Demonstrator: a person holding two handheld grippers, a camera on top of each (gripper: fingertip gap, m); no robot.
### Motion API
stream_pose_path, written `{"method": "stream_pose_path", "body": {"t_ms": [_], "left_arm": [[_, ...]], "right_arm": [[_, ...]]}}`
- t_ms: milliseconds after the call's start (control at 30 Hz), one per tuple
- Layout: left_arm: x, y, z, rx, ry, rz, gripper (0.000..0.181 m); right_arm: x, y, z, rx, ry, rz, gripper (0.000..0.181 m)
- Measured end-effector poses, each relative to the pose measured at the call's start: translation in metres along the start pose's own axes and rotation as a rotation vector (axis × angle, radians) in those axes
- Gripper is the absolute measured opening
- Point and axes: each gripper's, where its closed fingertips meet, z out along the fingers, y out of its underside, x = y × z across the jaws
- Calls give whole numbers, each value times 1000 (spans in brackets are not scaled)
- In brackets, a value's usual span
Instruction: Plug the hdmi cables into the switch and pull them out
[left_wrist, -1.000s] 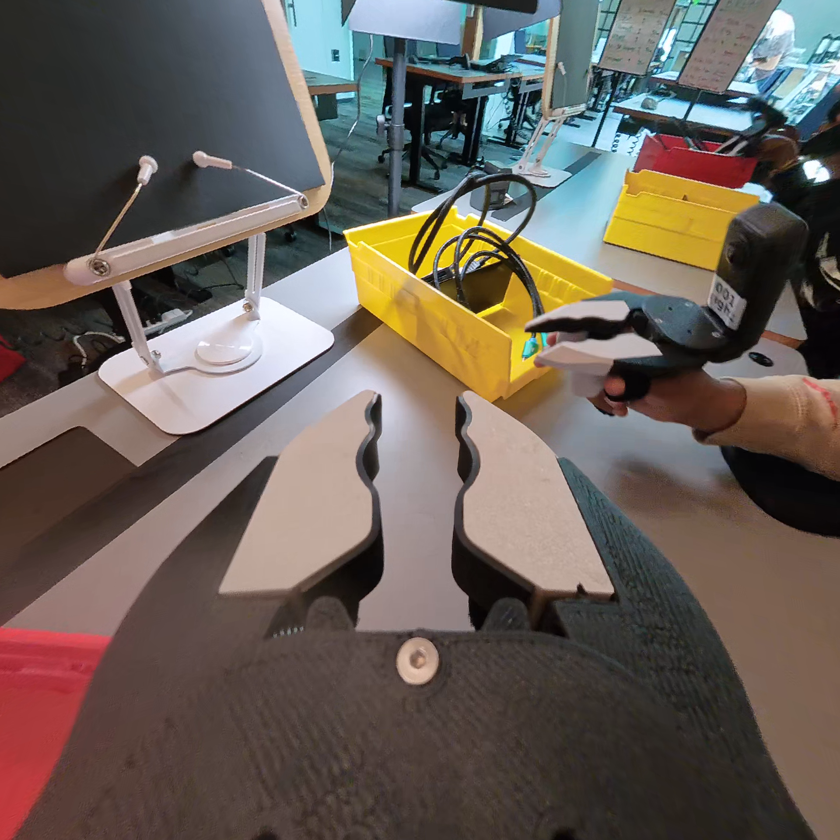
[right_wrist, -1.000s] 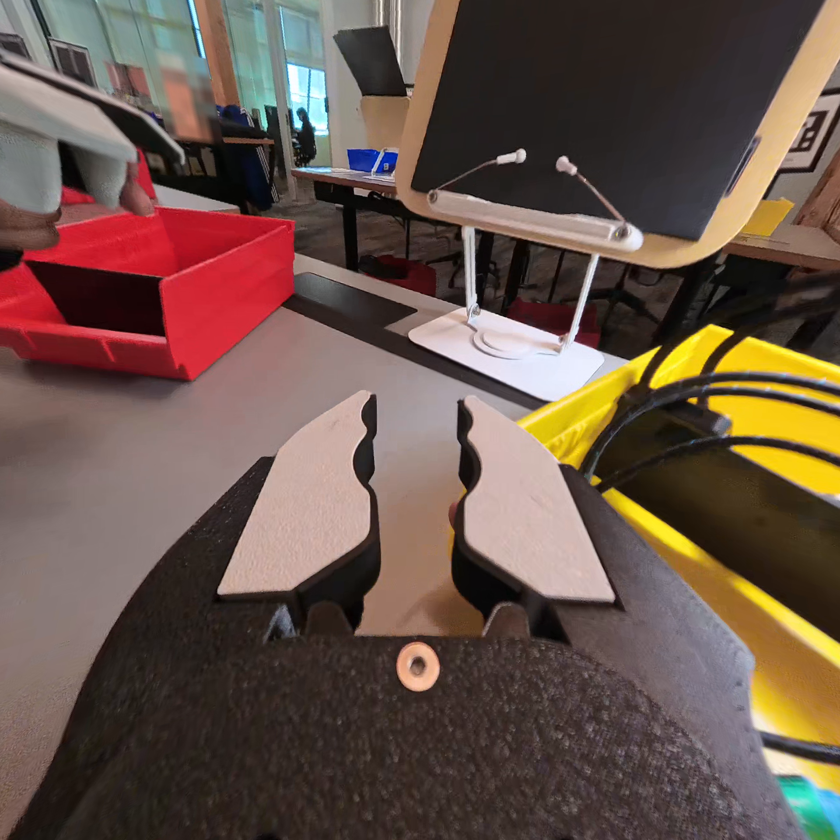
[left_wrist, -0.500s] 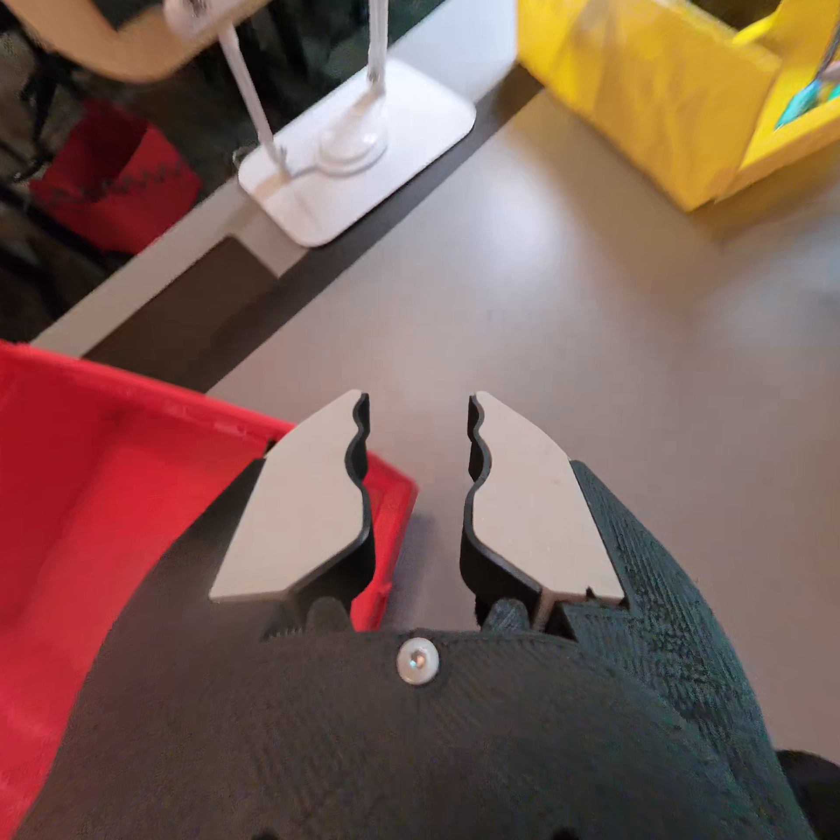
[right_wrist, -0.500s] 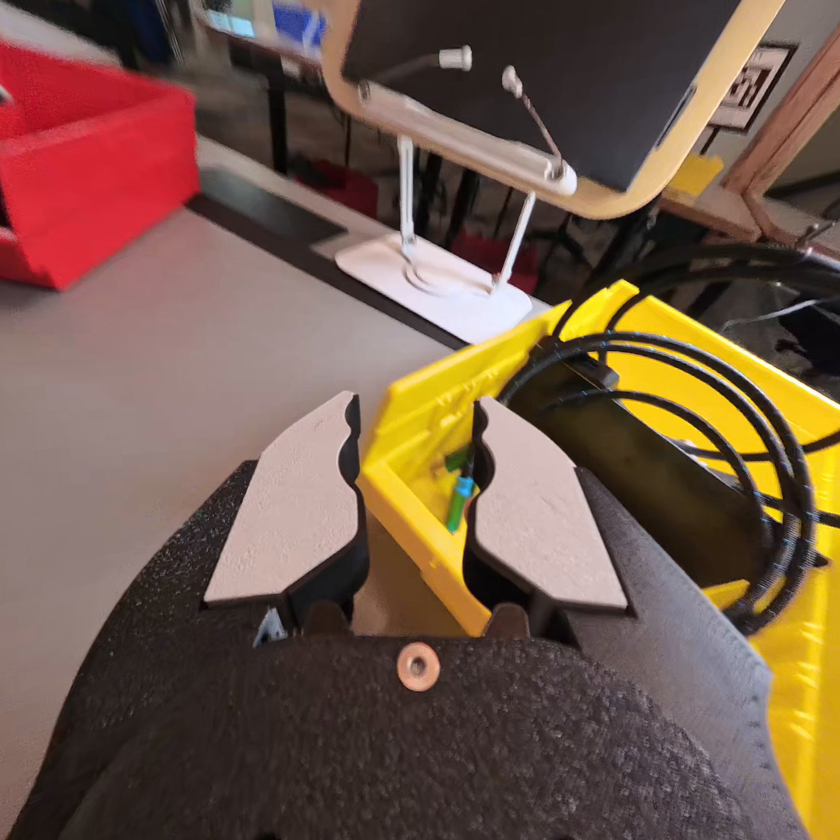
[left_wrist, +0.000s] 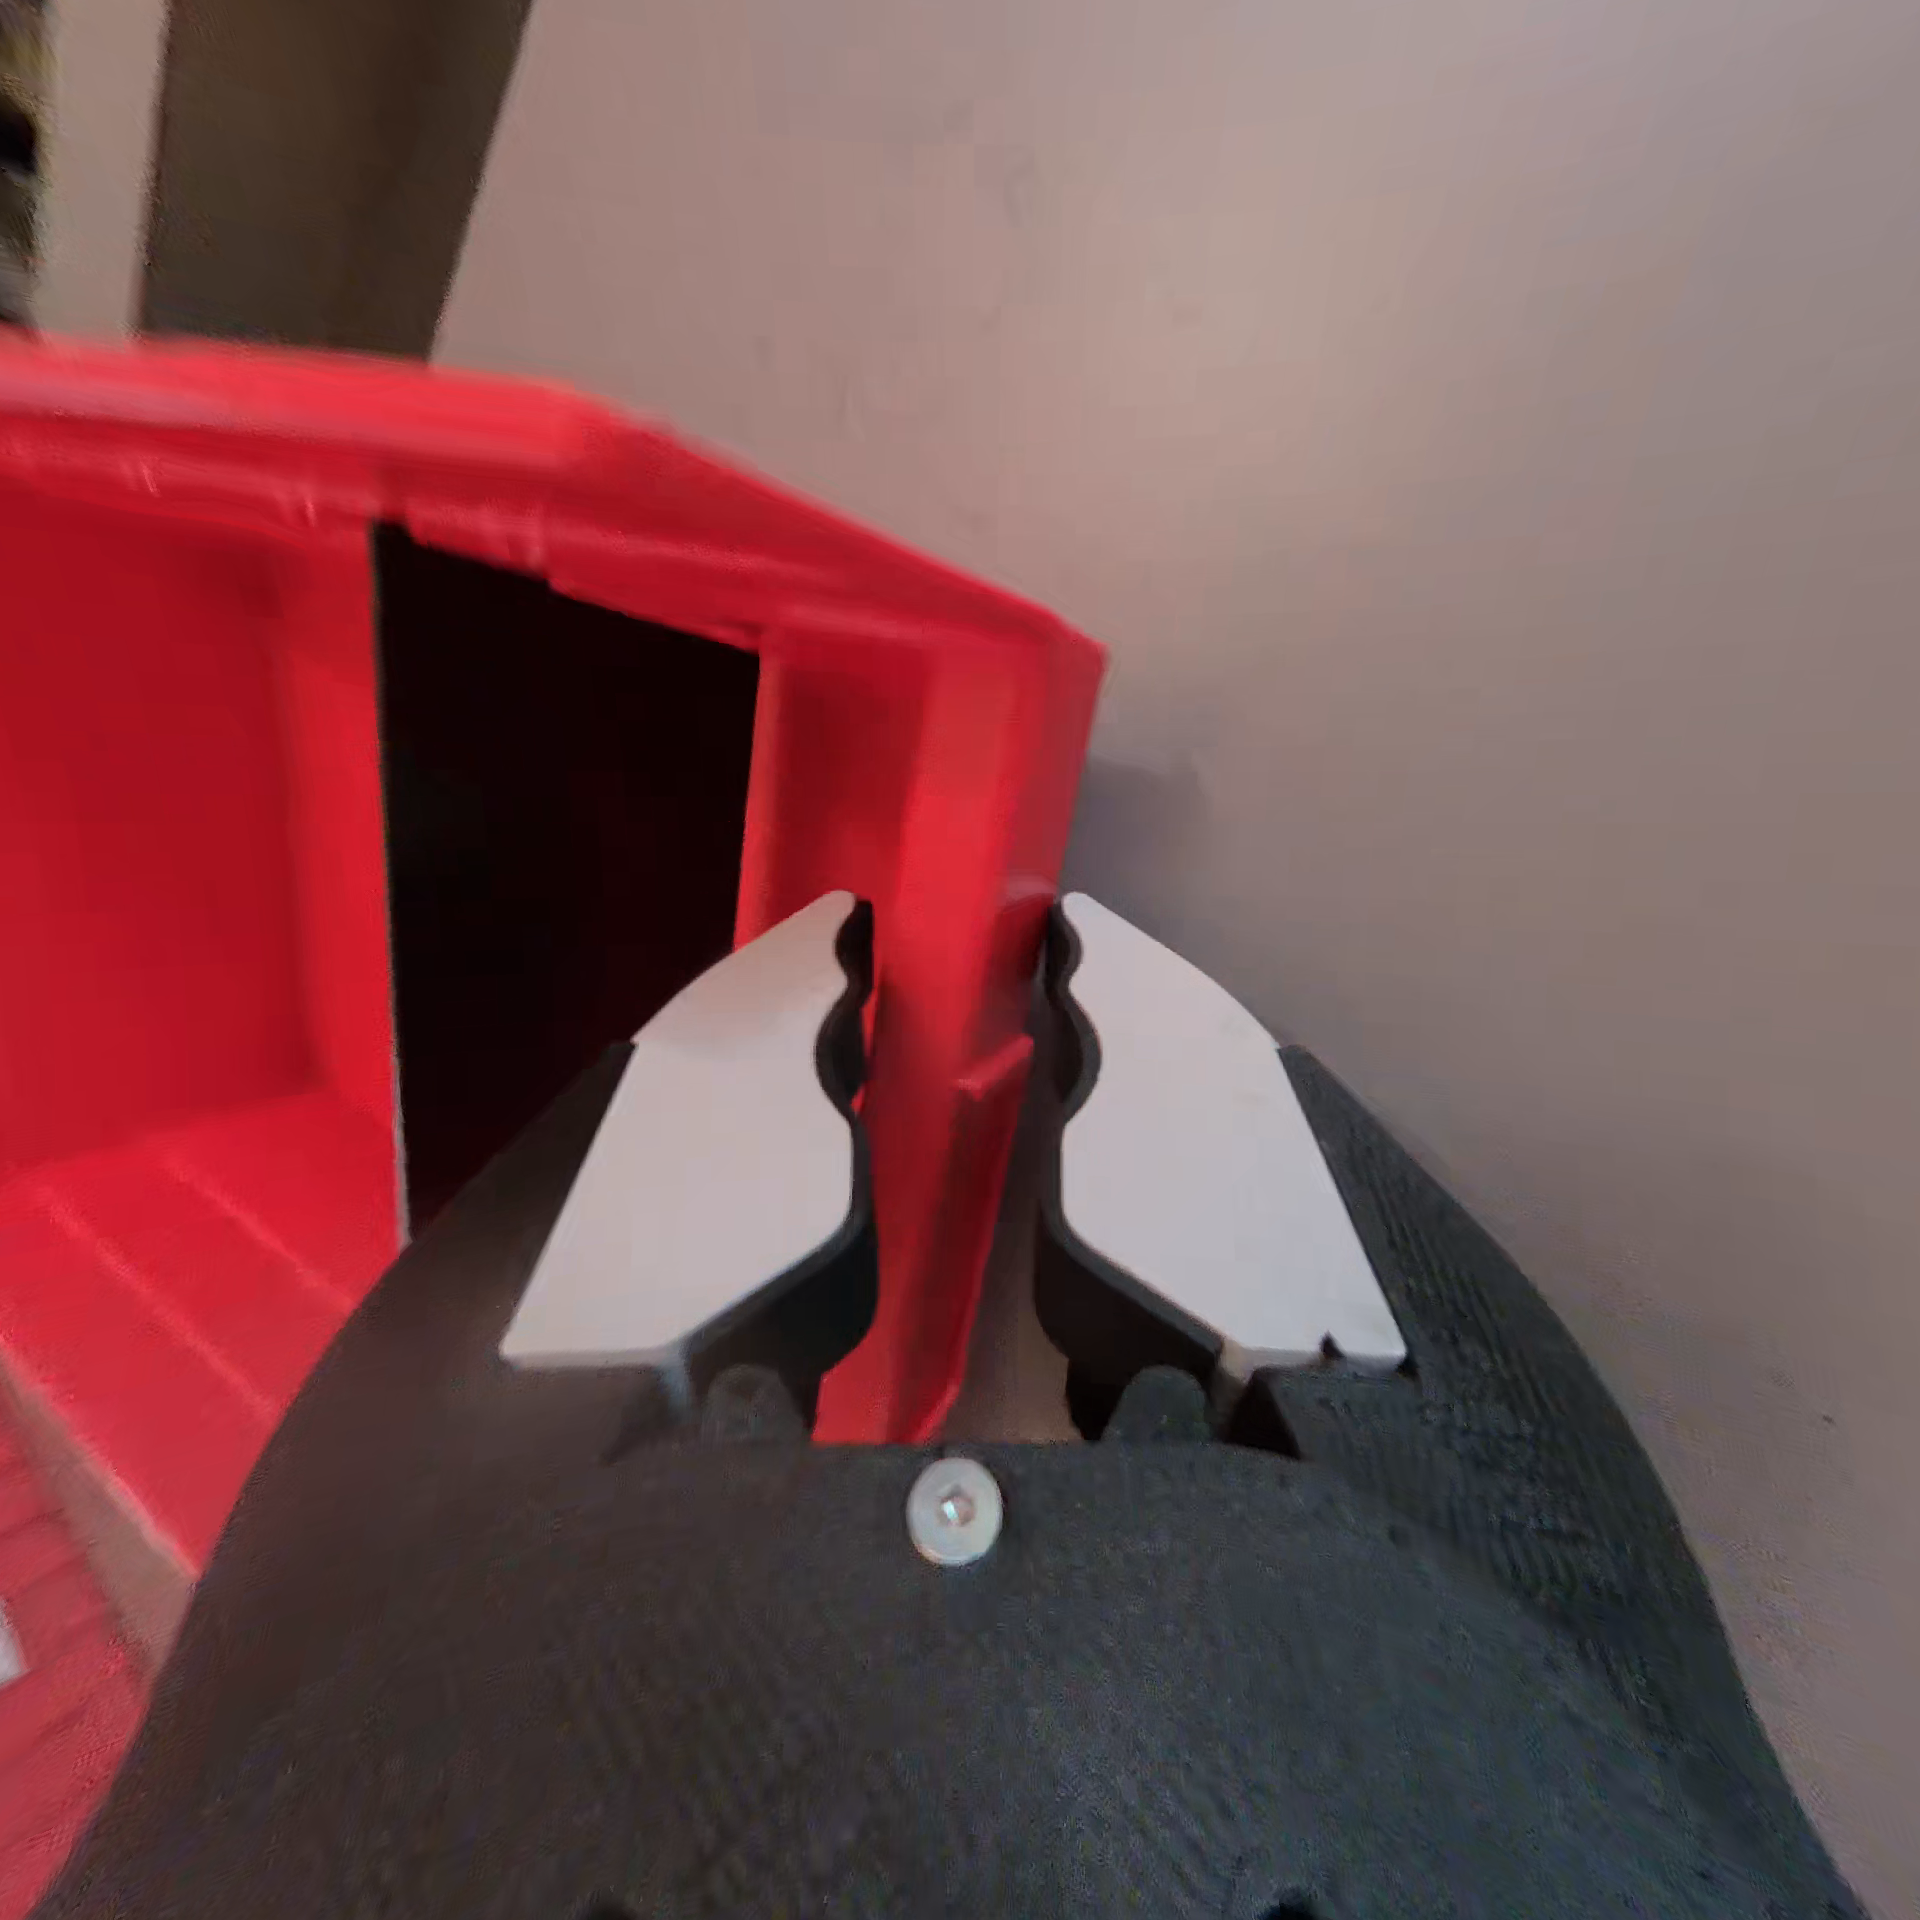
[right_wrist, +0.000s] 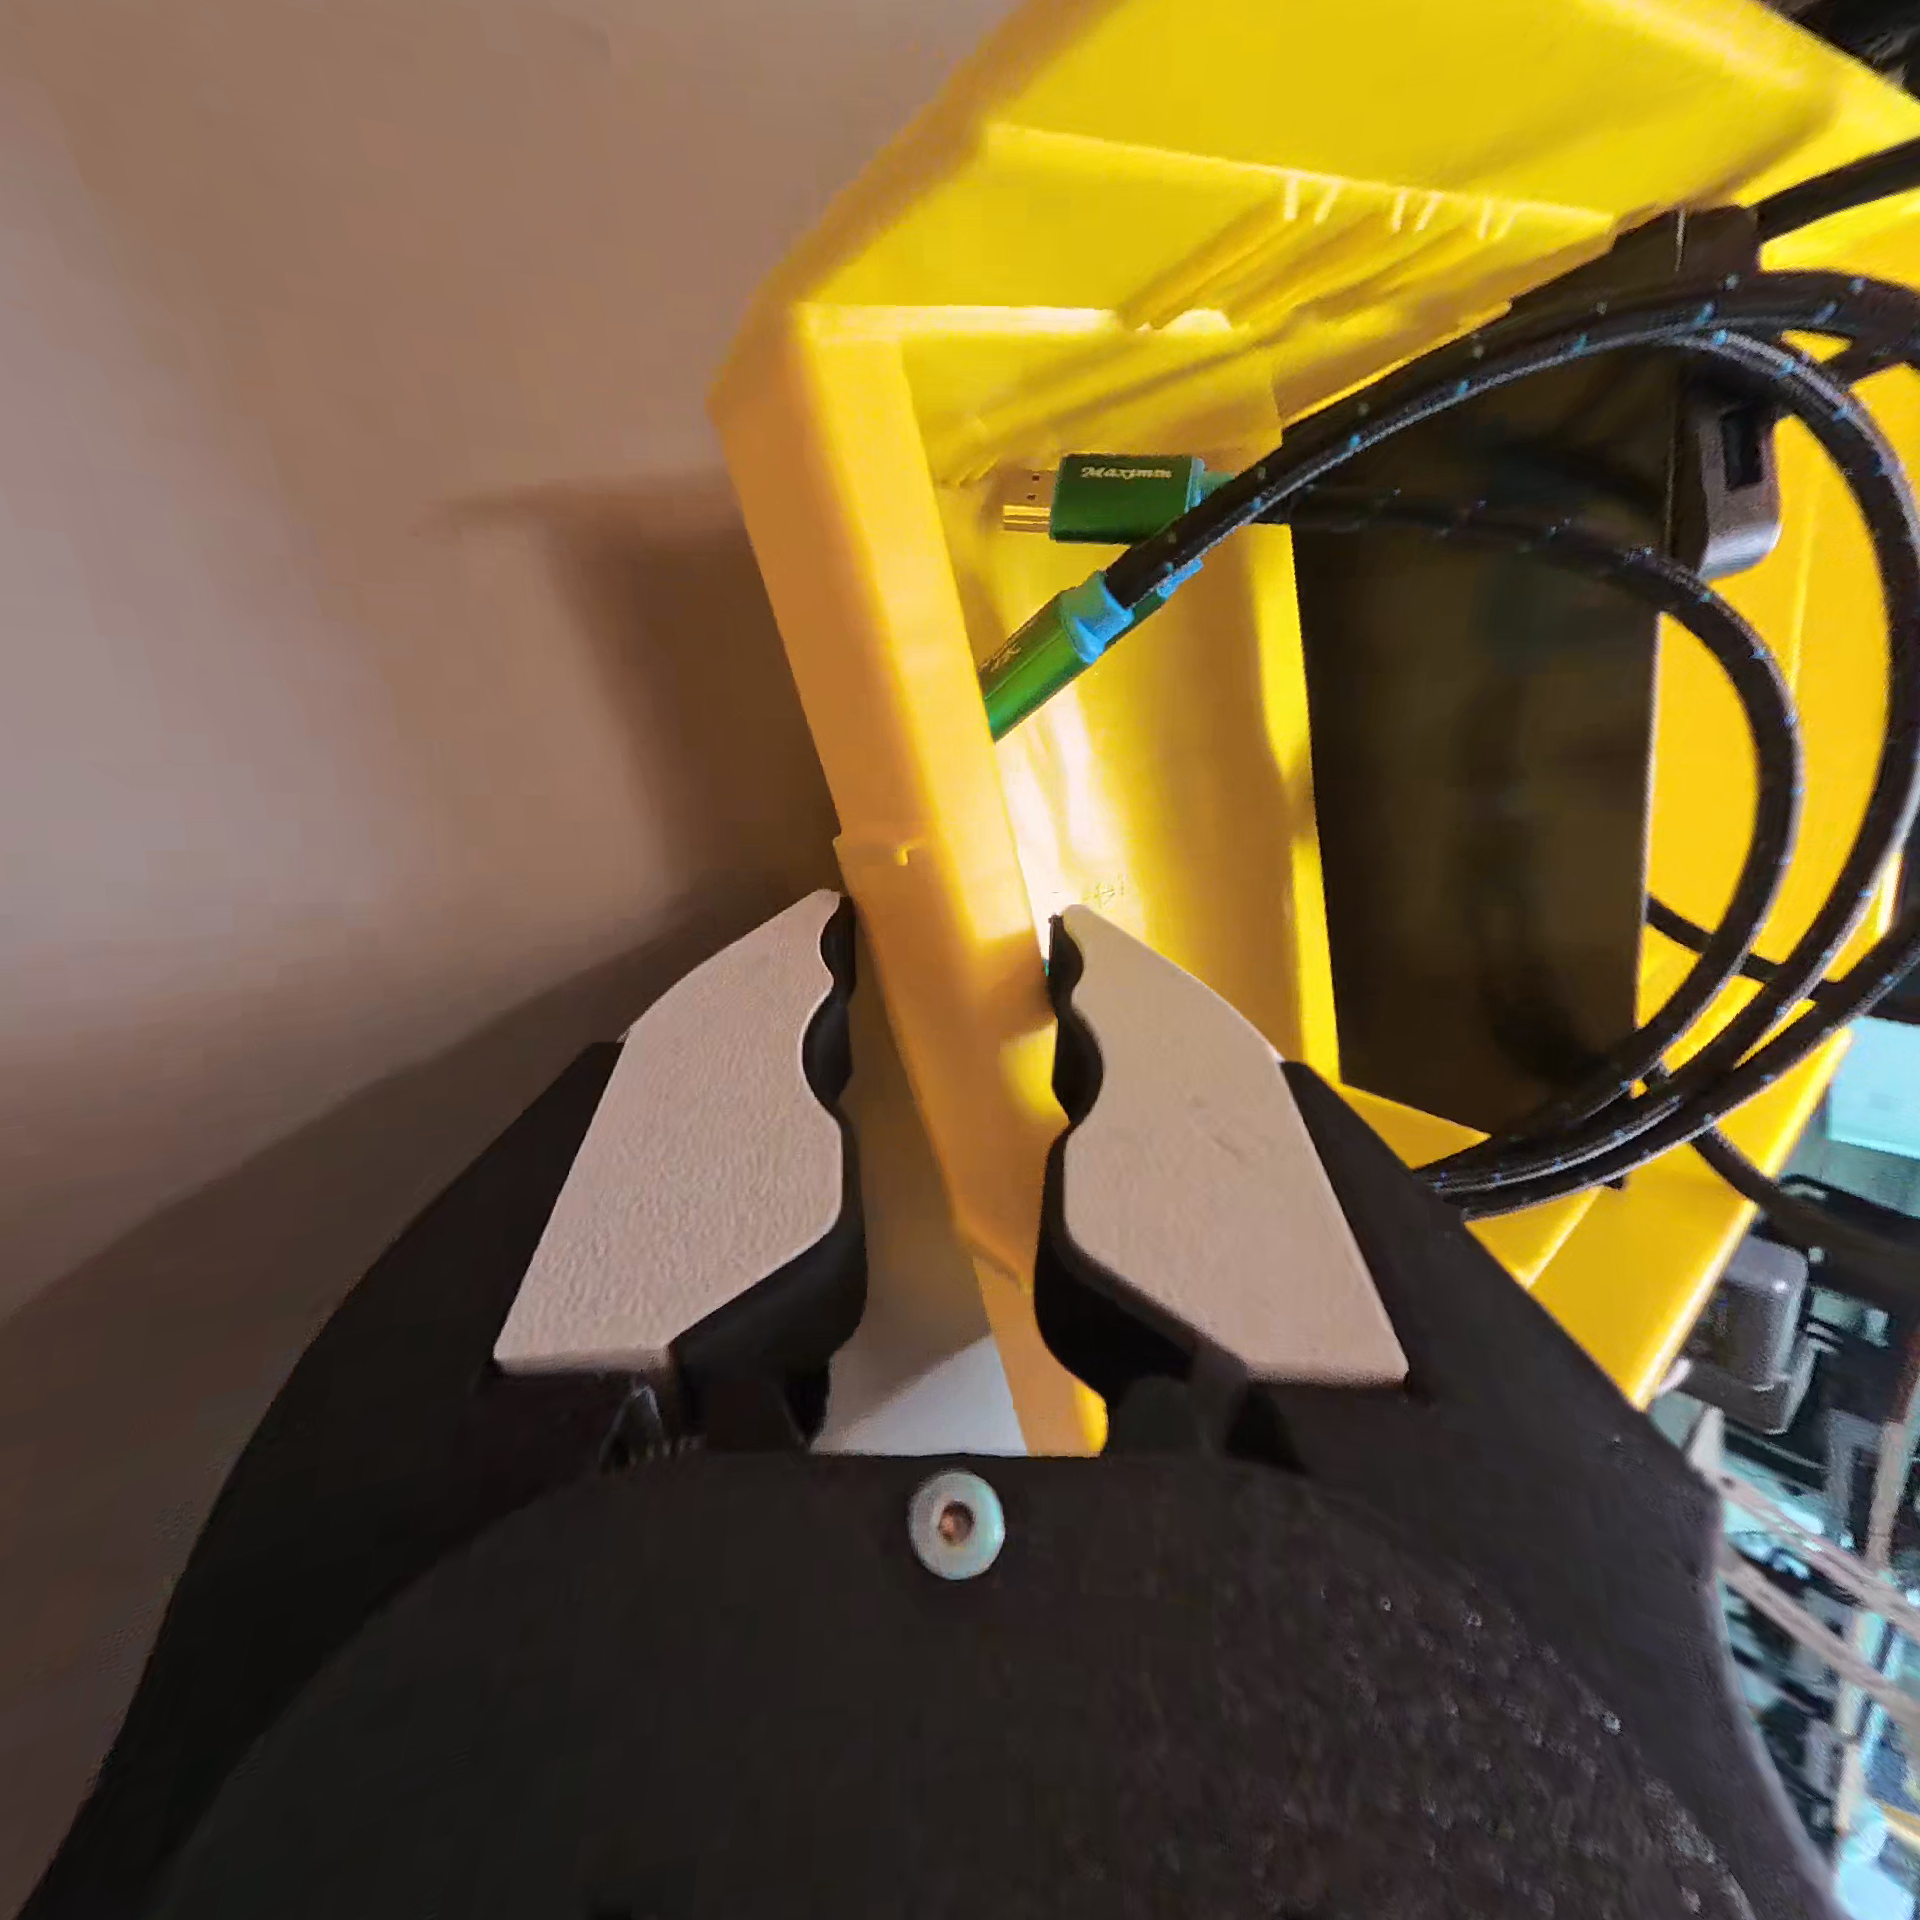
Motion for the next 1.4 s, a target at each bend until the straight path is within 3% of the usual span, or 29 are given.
{"method": "stream_pose_path", "body": {"t_ms": [33, 267, 400, 600, 733, 900, 1000, 1133, 1233, 1400], "left_arm": [[1, -7, -1, 12, -34, 57, 28], [65, -73, -10, 161, 96, 180, 29], [105, -109, -20, 256, 124, 358, 29], [149, -159, -29, 468, 145, 573, 30], [153, -166, -30, 541, 118, 625, 31], [139, -162, -36, 499, 104, 535, 47], [134, -159, -54, 526, 133, 458, 46], [130, -158, -100, 679, 243, 246, 37], [147, -148, -132, 762, 413, 45, 39], [197, -128, -149, 756, 558, -174, 44]], "right_arm": [[-2, -2, 0, 8, 5, -31, 34], [-50, -37, -22, 94, -83, -267, 32], [-81, -46, -41, 72, -135, -391, 33], [-131, -36, -83, 71, -387, -502, 30], [-153, -21, -103, 40, -545, -522, 27], [-150, -33, -111, 91, -545, -517, 31], [-134, -71, -153, 350, -530, -413, 30], [-64, -97, -198, 596, -286, -115, 32], [-24, -68, -199, 606, -135, 198, 36], [-27, 20, -168, 493, -3, 594, 47]]}}
